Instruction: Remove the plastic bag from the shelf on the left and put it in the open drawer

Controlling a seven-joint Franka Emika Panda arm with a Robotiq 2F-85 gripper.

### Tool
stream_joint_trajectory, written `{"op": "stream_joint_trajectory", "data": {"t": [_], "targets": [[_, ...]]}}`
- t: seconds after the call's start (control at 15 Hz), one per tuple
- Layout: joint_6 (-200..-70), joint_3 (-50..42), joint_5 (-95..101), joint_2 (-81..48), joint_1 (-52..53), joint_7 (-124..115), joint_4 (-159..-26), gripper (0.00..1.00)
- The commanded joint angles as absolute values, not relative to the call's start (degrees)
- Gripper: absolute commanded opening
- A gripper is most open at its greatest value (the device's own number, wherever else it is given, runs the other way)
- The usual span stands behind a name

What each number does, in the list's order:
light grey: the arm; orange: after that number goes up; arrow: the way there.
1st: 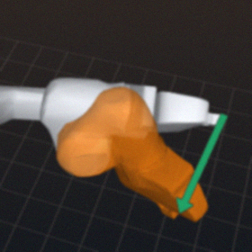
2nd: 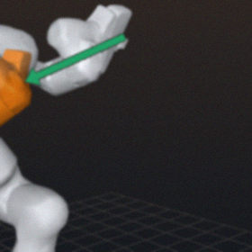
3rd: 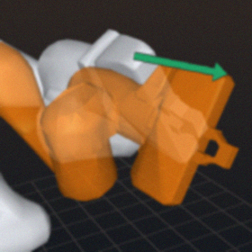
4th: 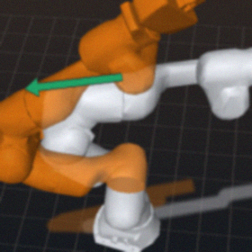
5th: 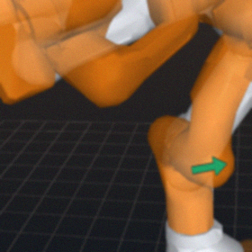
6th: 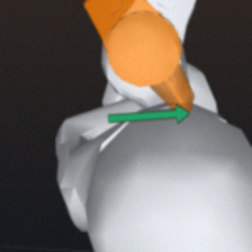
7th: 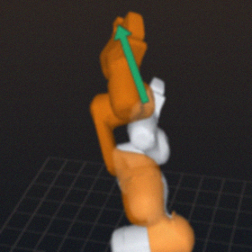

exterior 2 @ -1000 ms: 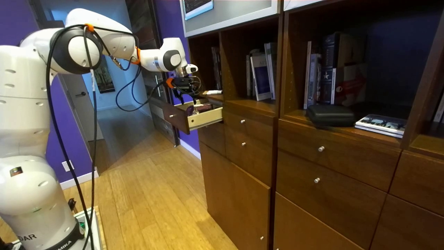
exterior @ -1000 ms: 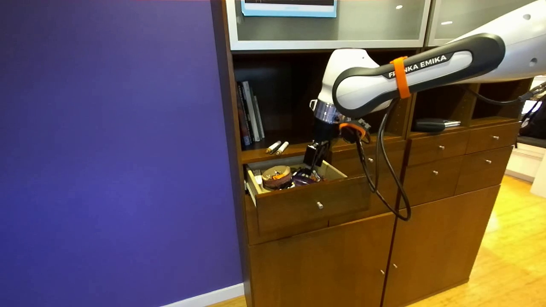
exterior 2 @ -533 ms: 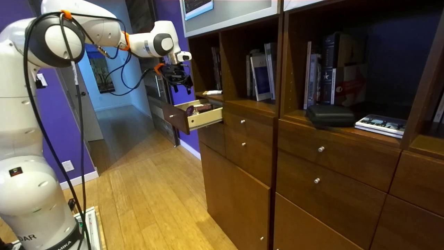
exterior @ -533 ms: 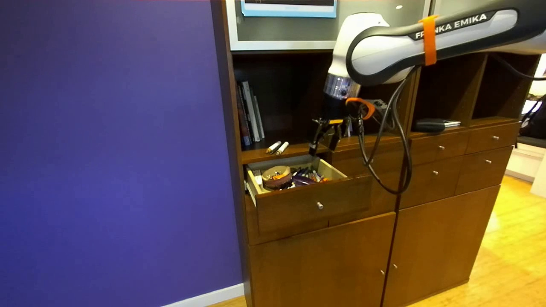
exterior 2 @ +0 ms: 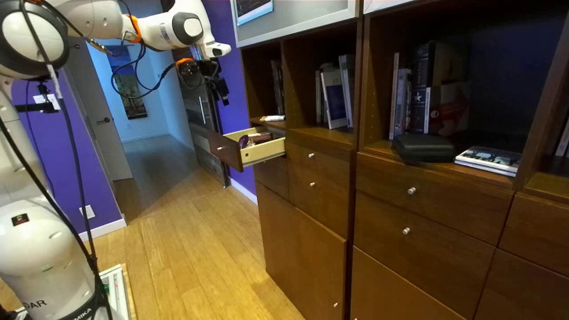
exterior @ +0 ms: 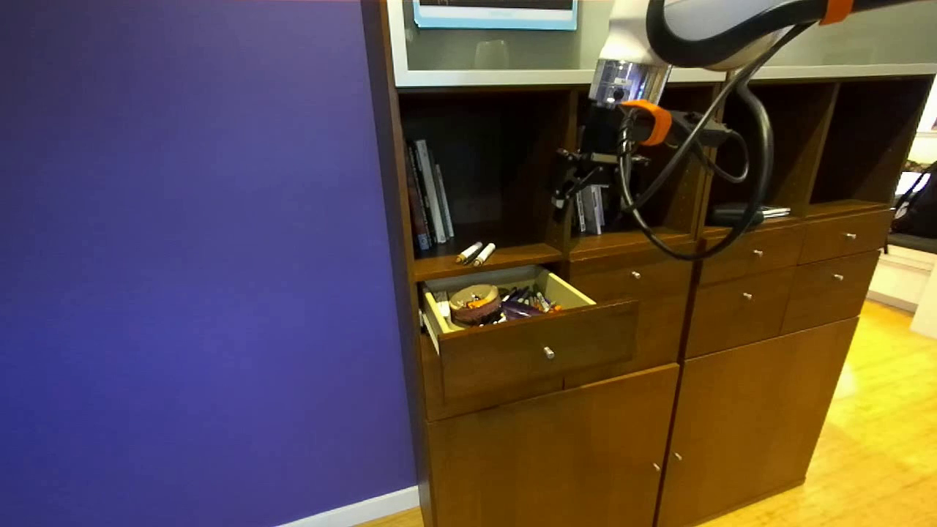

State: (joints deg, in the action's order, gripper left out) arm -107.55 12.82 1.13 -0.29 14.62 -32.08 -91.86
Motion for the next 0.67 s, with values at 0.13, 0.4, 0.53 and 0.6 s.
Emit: {"op": "stream_joint_trajectory", "data": {"t": [0.13,0.4,0.53,0.6], "targets": [[-107.72,13.99,2.86,6.8,14.17,-39.53,-96.15,1.0],[-107.26,14.39,1.9,5.6,13.75,-37.59,-94.23,1.0],[-107.28,14.42,1.89,5.91,13.7,-37.58,-94.58,1.0],[-107.31,14.42,1.89,5.92,13.68,-37.58,-94.7,1.0]]}}
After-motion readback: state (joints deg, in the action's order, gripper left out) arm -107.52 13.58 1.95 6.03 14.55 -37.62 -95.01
